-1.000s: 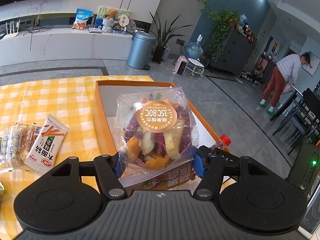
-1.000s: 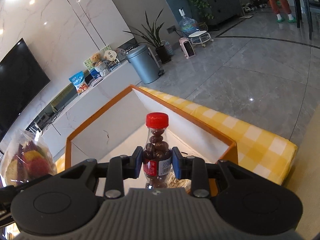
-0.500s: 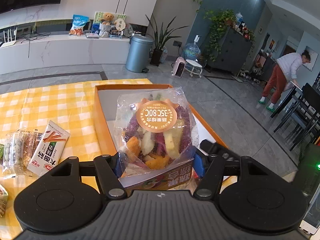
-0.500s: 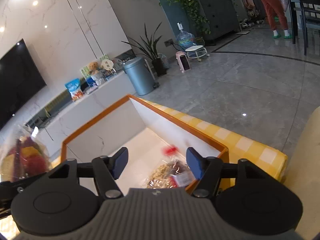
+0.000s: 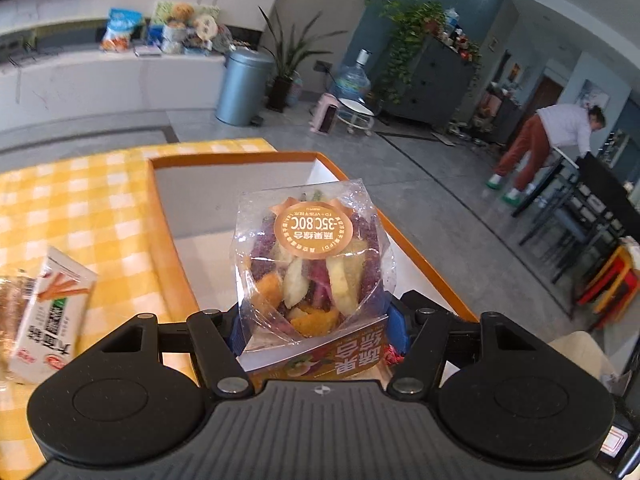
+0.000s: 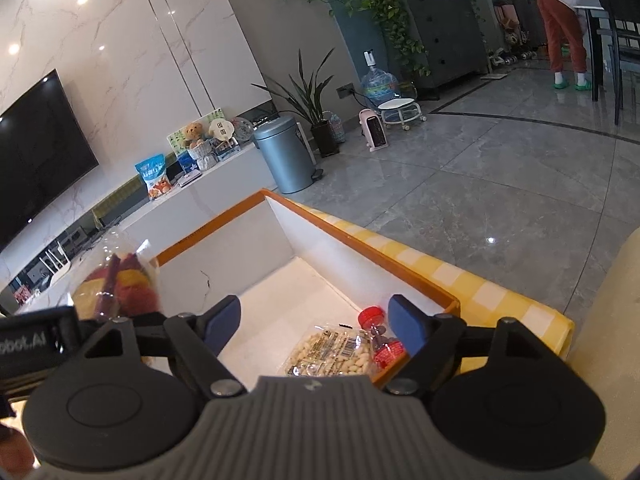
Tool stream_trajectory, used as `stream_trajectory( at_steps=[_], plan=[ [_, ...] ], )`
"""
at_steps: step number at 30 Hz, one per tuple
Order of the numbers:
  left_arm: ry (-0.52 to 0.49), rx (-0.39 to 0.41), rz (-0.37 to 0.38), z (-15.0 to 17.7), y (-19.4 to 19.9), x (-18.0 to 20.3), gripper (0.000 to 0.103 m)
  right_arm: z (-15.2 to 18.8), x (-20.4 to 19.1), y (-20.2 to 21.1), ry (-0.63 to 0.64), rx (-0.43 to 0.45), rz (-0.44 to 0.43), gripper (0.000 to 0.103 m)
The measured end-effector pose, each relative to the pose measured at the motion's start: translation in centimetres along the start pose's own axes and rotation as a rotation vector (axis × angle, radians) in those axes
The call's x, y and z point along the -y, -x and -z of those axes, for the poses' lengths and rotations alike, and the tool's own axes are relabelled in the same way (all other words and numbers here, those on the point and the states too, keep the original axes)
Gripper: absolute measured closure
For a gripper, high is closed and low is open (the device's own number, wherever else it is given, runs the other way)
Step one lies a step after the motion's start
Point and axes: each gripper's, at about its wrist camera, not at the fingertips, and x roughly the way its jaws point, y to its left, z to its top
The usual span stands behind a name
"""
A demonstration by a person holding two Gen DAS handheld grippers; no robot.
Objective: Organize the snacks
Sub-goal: 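Carry the bottle and snack bag over the orange box and release both, then move both open tools back over the remaining snacks on the table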
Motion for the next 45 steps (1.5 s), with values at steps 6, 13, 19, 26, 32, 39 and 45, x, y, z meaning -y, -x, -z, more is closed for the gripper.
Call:
stream_trajectory(
  at_steps=[6,13,19,26,32,39,45],
  plan=[
    [0.070,-0.033,0.017,0.2,-1.0,-1.6,0.027,0.2,-0.5,-0.3,0.023,-0.003,0.014,0.023],
    [0.100,-0.044,0.017,0.1,-0.9,-2.0,0.014,0.1,-0.3,-0.1,0.012,0.000,0.001,0.022],
    [0.013,0.014,-0.014,0.0,1.0,-0.6,0.008,0.1,-0.3,-0.1,0.012,-0.002,-0.010,0.020],
    [0.017,0.056,-0.059,-0.4,4.1,-0.1,0.008,0.0,0.0,-0.1,0.003,-0.004,-0.034,0.015],
    [-0.008,0.096,-0.138,-1.1,8.9,0.0,0.008,-0.4,0.5,1.1,-0.031,-0.006,-0.054,0.015],
    [-0.026,0.176,-0.186,0.2,16.3,-1.2,0.008,0.7,-1.7,5.2,0.026,0.018,-0.082,0.015],
    [0.043,0.221,-0.226,2.5,21.8,-4.1,0.008,0.3,-6.3,9.0,0.073,0.060,-0.165,0.015]
  ],
)
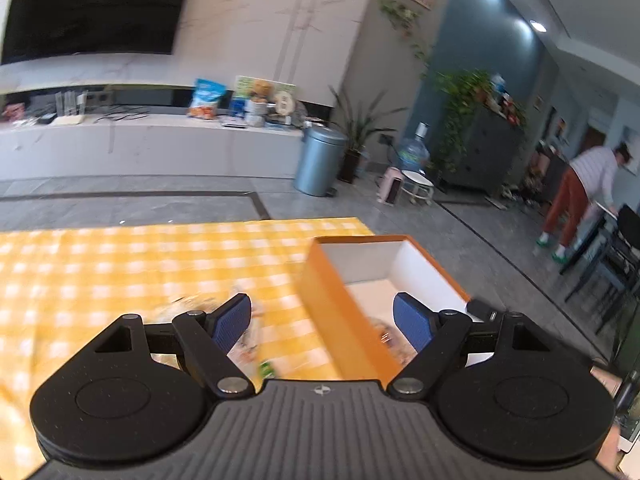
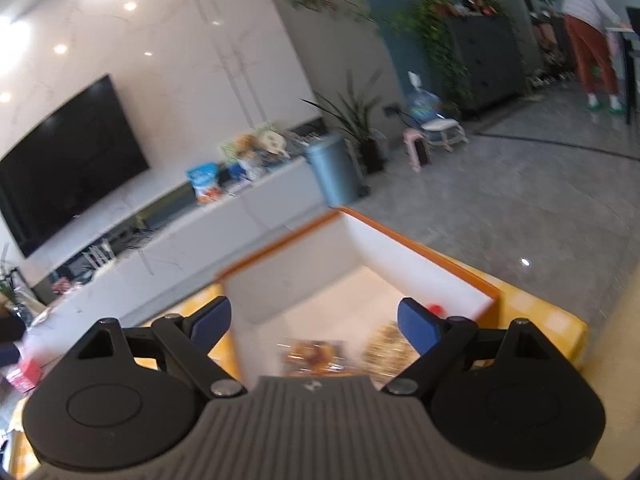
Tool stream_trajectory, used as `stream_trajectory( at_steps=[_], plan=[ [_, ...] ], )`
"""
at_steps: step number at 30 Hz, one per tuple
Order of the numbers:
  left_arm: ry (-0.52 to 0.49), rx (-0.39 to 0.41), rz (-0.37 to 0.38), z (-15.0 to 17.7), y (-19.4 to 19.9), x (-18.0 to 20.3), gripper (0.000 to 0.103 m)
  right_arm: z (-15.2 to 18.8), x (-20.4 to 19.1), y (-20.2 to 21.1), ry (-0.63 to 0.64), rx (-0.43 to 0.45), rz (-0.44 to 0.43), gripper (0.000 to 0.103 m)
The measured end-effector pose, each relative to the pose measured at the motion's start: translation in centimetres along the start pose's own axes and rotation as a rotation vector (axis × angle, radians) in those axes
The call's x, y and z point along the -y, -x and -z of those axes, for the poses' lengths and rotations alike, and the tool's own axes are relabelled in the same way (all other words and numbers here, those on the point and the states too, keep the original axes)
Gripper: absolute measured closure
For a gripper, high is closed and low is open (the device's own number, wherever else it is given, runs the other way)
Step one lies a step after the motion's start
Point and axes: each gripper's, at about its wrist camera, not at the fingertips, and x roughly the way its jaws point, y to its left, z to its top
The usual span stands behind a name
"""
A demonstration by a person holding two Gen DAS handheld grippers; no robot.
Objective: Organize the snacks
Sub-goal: 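Move both open tools back over the remaining snacks on the table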
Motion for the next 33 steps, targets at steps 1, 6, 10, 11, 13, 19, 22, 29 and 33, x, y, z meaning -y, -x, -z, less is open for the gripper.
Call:
stream_trajectory(
  at_steps=[1,6,10,11,13,19,22,29,33],
  plan=[
    [0.018,0.013,-0.011,0.4,0.7,-0.8,0.008,0.1,-1.1,0.4,0.013,0.001,-0.012,0.015],
    [0.125,0.046,-0.154,3.1,3.3,-5.0,0.008,2.2,-6.7,0.9,0.091,-0.037,-0.085,0.015],
    [0.201,0.066,-0.291,4.8,3.4,-7.8,0.008,5.2,-10.9,0.0,0.188,-0.085,-0.109,0.015],
    [0.206,0.054,-0.304,5.1,2.9,-8.4,0.008,6.0,-11.9,-0.3,0.214,-0.095,-0.110,0.015],
    [0.207,0.025,-0.322,5.6,2.0,-9.9,0.008,7.5,-13.6,-1.2,0.247,-0.117,-0.109,0.015],
    [0.262,-0.024,-0.412,7.4,0.0,-13.3,0.008,11.6,-16.0,-4.6,0.310,-0.229,-0.124,0.015],
    [0.250,-0.023,-0.470,8.0,-0.4,-13.8,0.008,13.4,-16.5,-6.2,0.405,-0.255,-0.098,0.015],
    [0.278,-0.111,-0.445,10.5,-2.6,-15.7,0.008,17.2,-16.1,-8.6,0.440,-0.329,-0.160,0.017],
    [0.186,-0.131,-0.383,11.1,-3.6,-14.6,0.008,18.4,-16.7,-9.2,0.480,-0.322,-0.178,0.017]
  ],
)
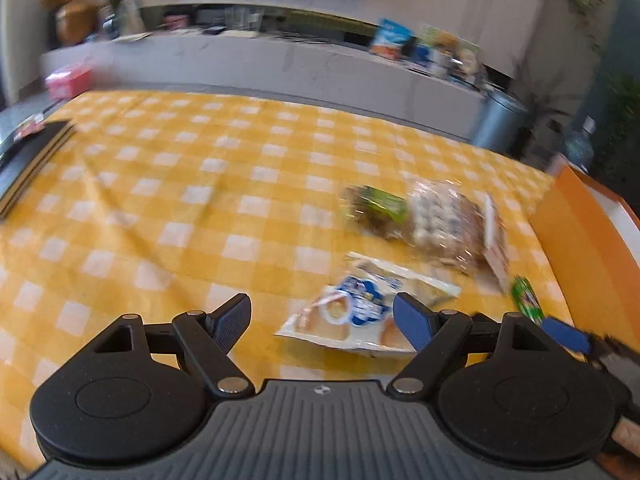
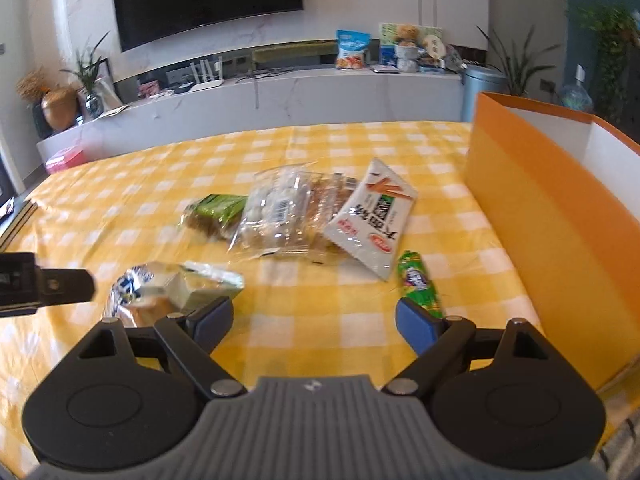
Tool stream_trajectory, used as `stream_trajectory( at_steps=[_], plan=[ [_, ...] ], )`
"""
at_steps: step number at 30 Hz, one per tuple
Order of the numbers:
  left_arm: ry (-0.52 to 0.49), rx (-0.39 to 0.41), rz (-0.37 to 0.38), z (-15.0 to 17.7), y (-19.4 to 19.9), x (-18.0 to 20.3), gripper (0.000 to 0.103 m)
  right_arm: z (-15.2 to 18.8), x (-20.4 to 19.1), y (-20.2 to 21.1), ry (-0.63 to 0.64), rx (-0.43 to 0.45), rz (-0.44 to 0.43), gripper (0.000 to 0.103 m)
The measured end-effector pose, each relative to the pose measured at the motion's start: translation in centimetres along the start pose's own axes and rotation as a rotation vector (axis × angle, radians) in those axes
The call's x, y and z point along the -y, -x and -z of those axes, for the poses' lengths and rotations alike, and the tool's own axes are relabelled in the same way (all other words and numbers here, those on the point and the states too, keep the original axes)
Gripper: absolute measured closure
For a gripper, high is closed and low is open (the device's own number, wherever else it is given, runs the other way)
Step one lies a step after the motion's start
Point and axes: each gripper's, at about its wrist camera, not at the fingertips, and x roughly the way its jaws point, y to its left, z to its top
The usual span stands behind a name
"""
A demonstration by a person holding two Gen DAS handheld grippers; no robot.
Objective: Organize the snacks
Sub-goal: 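Move both open tools back over the remaining snacks on the table, then grasp the blue-and-white chip bag with the left tool while the right tool grasps the green sausage stick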
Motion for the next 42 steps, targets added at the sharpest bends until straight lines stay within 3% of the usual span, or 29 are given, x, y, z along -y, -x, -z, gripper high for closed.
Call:
stream_trajectory(
  at_steps=[2,4,7,13,19,26,30,42],
  plan=[
    [-0.089,0.033,0.041,0.4,0.0,1.2,0.008,0.2,0.1,-0.3,-0.001,-0.013,0.010,0.017],
    [-0.132,0.061,0.037,0.3,-0.3,2.3,0.008,0.5,0.2,-0.2,0.009,-0.005,0.012,0.017],
    [-0.157,0.021,0.012,-0.4,-2.0,2.8,0.008,0.8,-0.1,0.4,0.072,0.005,0.062,0.017],
    [-0.080,-0.065,0.065,-0.6,-3.9,1.3,0.006,0.4,1.1,0.6,0.081,0.015,0.139,0.016],
    [-0.038,-0.110,0.100,-0.5,-4.8,1.4,0.003,-0.5,3.8,-1.4,-0.027,-0.045,0.144,0.016],
    [-0.104,-0.100,0.003,0.1,-6.2,3.0,0.003,-0.7,4.7,-4.4,-0.085,-0.117,0.131,0.029],
    [-0.030,-0.072,-0.007,0.2,-6.1,2.6,0.003,-1.4,4.1,-5.7,-0.040,-0.101,0.144,0.036],
    [-0.091,-0.055,-0.033,0.5,-6.0,3.2,0.009,-1.0,4.7,-4.9,-0.056,-0.066,0.176,0.081]
  ],
)
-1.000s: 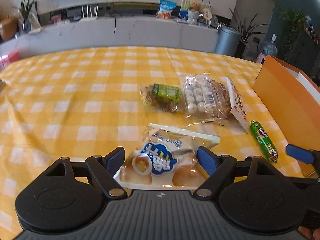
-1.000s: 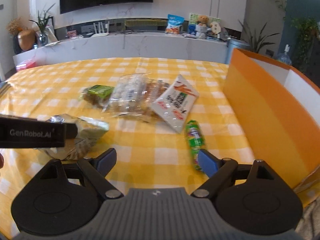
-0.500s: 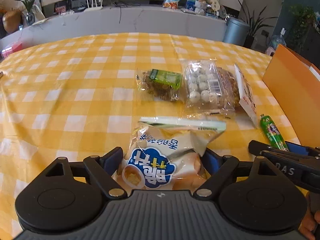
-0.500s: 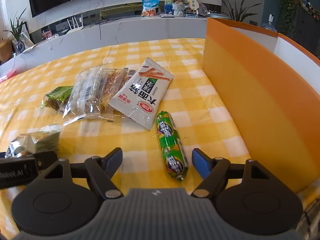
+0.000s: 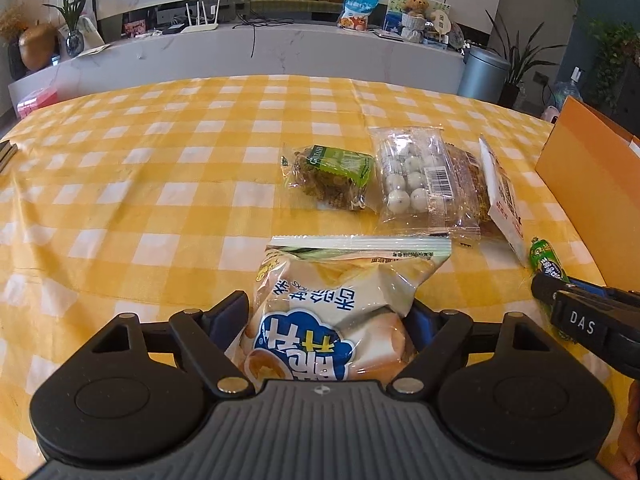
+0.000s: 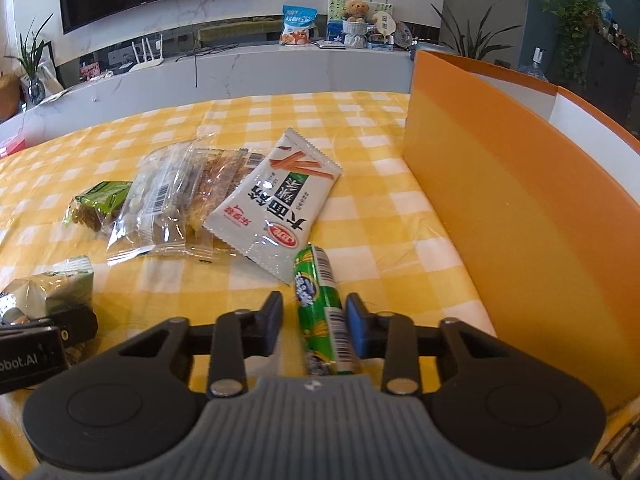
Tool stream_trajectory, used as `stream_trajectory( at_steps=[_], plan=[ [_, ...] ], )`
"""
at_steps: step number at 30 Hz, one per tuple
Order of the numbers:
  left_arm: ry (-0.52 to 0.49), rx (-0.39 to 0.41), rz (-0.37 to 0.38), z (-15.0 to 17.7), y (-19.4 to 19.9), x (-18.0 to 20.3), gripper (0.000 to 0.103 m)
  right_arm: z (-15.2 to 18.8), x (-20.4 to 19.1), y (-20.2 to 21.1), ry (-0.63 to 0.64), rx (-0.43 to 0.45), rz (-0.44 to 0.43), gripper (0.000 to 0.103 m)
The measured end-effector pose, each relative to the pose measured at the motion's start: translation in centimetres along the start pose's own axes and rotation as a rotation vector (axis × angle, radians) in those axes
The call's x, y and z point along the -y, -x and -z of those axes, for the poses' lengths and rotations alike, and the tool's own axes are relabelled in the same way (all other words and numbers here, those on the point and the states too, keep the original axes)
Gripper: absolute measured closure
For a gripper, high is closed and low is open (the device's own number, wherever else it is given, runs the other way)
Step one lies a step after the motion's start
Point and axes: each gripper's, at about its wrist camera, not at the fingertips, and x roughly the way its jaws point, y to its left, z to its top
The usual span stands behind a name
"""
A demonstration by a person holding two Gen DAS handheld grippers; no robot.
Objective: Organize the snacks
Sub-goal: 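Grasp the blue-and-white chip bag with the left tool while the right tool grasps the green sausage stick, then carry both snacks to the orange box while the right tool releases the sausage inside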
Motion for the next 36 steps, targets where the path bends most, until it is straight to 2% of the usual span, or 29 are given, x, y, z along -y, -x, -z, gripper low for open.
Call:
stream_trajectory(
  at_steps=[8,13,16,22,28,36],
  plan=[
    [-0.034,0.019,0.002,0.4,0.2,0.1,0.017,0.5,-0.3,0.5,0.032,-0.005,-0.014,0.082],
    [0.003,0.018,0.011,0.6,0.8,-0.6,0.027,0.6,-0.1,0.7,0.022,-0.011,-0.025,0.082],
    [0.050,0.010,0.023,0.9,1.5,-1.3,0.028,0.7,0.1,0.9,0.012,-0.016,-0.034,0.082],
    [0.072,0.007,0.018,1.0,1.8,-1.7,0.033,0.8,0.2,1.1,0.003,-0.019,-0.046,0.082],
    [0.106,0.017,0.074,0.9,2.2,-1.8,0.034,0.6,0.5,1.5,-0.020,-0.012,-0.065,0.082],
    [0.090,0.065,0.150,0.5,4.4,-1.3,0.034,-0.1,1.1,3.6,-0.001,0.061,-0.099,0.082]
  ],
)
